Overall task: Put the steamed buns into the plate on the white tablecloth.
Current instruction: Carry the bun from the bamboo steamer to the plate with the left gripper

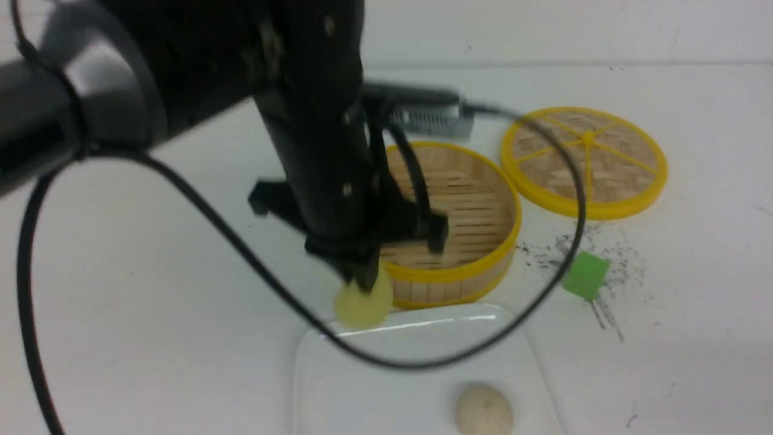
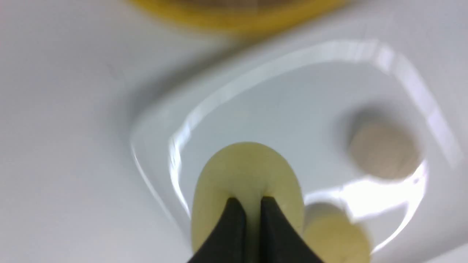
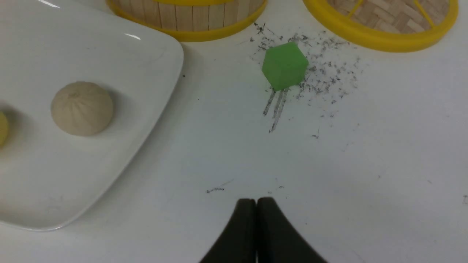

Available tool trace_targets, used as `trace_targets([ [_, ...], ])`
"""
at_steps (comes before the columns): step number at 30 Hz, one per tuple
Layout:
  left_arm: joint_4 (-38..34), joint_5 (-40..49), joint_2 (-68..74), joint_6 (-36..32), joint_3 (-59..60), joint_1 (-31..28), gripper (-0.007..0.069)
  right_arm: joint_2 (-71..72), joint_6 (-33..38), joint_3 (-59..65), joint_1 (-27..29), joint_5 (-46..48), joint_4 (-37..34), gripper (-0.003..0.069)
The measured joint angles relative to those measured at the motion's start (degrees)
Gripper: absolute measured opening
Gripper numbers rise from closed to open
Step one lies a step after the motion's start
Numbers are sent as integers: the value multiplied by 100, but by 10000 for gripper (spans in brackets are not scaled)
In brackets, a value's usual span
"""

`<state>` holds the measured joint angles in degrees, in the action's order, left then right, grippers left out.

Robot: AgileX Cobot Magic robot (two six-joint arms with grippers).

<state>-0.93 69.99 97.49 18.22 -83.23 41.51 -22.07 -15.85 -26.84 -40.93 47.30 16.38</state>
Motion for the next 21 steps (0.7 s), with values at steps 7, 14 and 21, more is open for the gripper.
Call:
trace_targets([
  [7,-87,-1061,688,87,971,324,116,0,-9,-8,0,205,-242,26],
  [14,-70,-1401,913,374,956,324,360,14,-13,-785,0,1429,-663,25],
  [21,138,-1203,668,546,475,324,484,667,-100,-1437,0,2182,-698,29],
])
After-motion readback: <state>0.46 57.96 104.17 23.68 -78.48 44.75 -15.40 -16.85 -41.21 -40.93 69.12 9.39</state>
